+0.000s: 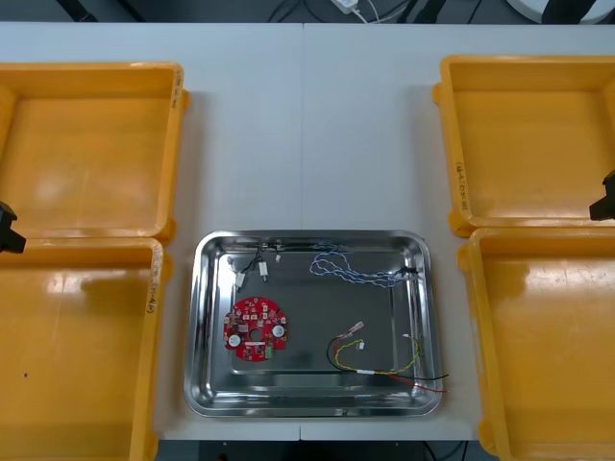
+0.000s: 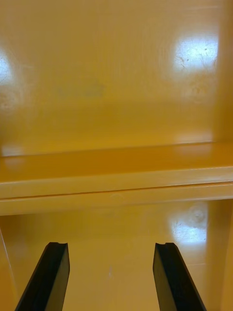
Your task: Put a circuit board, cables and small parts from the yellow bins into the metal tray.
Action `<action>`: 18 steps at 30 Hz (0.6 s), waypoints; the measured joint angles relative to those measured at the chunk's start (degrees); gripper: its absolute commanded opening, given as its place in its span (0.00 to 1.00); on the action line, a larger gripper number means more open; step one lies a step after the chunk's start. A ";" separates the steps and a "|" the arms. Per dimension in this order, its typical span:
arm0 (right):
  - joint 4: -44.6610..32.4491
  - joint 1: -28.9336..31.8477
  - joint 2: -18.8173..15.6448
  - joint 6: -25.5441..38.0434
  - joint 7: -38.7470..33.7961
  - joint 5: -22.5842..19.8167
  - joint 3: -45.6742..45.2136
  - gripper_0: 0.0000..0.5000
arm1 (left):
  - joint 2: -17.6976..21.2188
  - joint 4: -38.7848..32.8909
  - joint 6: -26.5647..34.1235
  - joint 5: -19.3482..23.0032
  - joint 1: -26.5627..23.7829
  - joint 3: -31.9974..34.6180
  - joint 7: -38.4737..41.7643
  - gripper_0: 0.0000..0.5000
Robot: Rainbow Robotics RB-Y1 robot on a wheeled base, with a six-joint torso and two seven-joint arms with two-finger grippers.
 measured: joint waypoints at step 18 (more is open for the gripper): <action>0.00 0.00 0.00 0.00 0.00 0.00 0.00 1.00 | 0.00 0.00 0.00 0.00 0.00 0.00 0.00 1.00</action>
